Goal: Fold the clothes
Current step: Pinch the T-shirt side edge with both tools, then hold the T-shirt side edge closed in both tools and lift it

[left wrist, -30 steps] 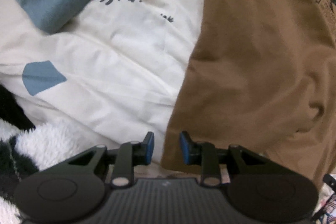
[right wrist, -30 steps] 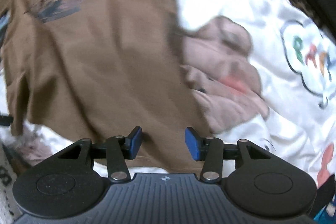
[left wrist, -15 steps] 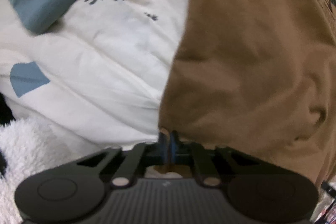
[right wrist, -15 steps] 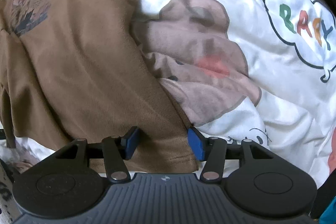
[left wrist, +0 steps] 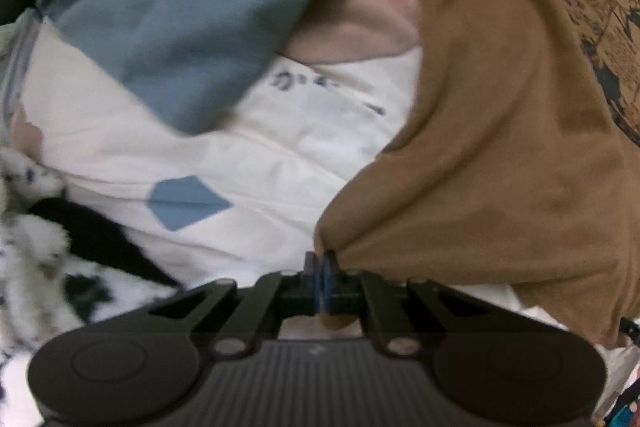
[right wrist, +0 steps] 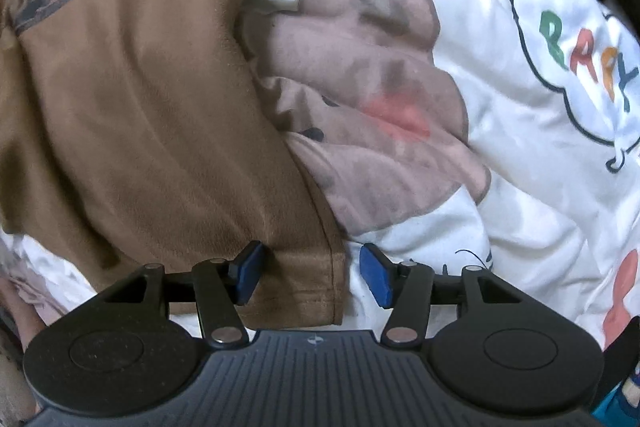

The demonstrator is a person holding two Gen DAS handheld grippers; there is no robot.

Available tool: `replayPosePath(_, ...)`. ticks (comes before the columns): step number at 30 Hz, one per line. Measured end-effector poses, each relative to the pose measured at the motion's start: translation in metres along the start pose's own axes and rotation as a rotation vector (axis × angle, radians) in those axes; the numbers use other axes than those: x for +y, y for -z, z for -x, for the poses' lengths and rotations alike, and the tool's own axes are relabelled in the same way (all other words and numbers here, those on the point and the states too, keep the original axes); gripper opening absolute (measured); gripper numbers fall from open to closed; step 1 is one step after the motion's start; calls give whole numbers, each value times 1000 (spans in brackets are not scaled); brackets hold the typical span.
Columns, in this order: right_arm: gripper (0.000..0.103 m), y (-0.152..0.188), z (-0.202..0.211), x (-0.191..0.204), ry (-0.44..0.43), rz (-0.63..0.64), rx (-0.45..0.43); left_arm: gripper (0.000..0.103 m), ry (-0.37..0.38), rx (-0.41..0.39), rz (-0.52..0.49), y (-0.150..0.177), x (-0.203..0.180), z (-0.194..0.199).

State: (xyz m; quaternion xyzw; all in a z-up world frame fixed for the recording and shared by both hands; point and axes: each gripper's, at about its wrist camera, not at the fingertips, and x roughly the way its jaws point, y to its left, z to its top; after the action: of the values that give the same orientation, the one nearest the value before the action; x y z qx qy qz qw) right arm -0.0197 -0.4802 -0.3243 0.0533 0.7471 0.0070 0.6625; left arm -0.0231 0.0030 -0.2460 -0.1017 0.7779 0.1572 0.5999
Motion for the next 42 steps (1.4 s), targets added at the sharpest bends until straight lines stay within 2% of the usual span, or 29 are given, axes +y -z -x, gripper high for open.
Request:
replayPosePath(1, 56, -1, 0, -1, -3, -6, 6, 2, -10, 2, -5, -2, 2, 4)
replayPosePath(3, 36, -1, 2, -1, -13, -6, 28, 2, -29, 0, -17, -7, 2, 12)
replayPosePath(4, 14, -1, 3, -2, -18, -6, 40, 2, -30, -3, -19, -6, 3, 16)
replayPosePath(5, 5, -1, 5, -3, -21, -13, 54, 2, -26, -5, -18, -5, 3, 20)
replayPosePath(7, 2, -1, 12, -5, -41, -34, 77, 2, -25, -11, -28, -8, -4, 41)
replayPosePath(13, 1, 7, 43, 1, -69, -15, 83, 2, -42, -12, -80, -21, 8, 53)
replayPosePath(20, 1, 12, 72, 11, -85, -59, 80, 2, -72, -43, -110, -26, 14, 82)
replayPosePath(22, 1, 15, 73, 4, -99, -70, 85, 2, -84, -45, -108, -26, 16, 85)
replayPosePath(32, 1, 13, 100, 2, -95, -105, 93, 2, -25, -72, -129, -15, 3, 132)
replayPosePath(37, 1, 0, 112, 6, -94, -102, 96, 2, -21, -86, -134, -17, 4, 148)
replayPosePath(42, 1, -3, 104, 8, -68, -81, 107, 2, -56, -54, -154, -24, 12, 120)
